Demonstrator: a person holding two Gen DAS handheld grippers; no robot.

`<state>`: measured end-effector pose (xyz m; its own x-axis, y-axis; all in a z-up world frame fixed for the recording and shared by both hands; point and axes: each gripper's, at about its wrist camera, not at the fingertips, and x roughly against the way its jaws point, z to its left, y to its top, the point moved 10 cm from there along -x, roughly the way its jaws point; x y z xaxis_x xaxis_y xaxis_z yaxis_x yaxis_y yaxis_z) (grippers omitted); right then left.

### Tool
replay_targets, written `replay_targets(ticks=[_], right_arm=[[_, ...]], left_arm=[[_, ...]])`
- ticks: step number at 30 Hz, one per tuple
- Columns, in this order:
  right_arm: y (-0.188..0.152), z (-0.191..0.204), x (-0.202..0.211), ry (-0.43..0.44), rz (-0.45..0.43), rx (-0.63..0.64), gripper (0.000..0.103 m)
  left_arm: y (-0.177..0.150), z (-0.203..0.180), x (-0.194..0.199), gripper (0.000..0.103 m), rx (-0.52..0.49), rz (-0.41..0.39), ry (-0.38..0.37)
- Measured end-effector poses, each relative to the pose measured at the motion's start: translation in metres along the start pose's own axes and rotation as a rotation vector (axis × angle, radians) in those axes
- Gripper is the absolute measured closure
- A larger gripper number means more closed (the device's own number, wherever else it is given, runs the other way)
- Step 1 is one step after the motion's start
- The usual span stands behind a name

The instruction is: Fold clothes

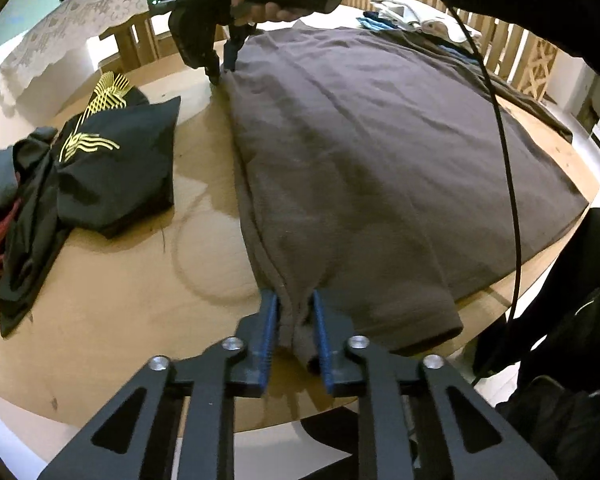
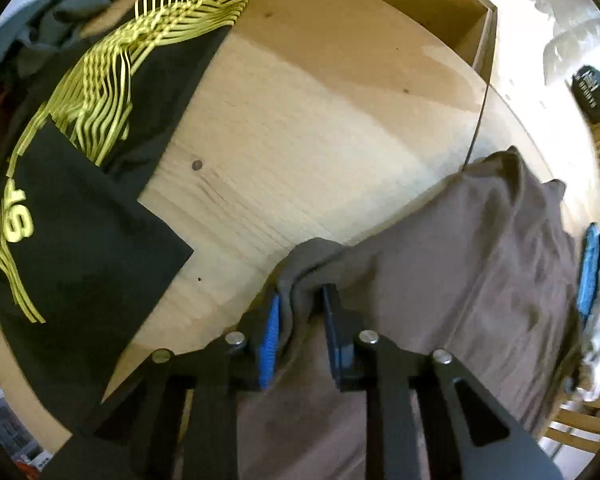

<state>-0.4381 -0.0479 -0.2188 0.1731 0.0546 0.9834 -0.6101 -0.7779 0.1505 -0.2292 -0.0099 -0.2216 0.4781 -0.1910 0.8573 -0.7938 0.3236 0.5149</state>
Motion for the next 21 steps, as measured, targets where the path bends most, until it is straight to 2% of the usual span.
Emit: replay_targets(ticks=[4, 8, 15, 21], right_arm=[[-0.005, -0.019, 0.022, 0.135, -0.050, -0.080, 0.094], [-0.020, -0.046, 0.050, 0.205, -0.110, -0.132, 0.094], [-0.051, -0.108, 0.076, 0.243, -0.175, -0.240, 0.095], [-0.087, -0.144, 0.040, 0.234, -0.140, -0.337, 0.095]], left_arm=[[0.008, -0.001, 0.015, 0.093, 0.020, -0.033, -0.001], [0.023, -0.012, 0.042, 0.093, 0.006, -0.089, 0.004], [0.046, -0.072, 0.066, 0.093, -0.158, -0.134, -0.007], [0.048, -0.128, 0.043, 0.093, -0.286, -0.084, -0.075]])
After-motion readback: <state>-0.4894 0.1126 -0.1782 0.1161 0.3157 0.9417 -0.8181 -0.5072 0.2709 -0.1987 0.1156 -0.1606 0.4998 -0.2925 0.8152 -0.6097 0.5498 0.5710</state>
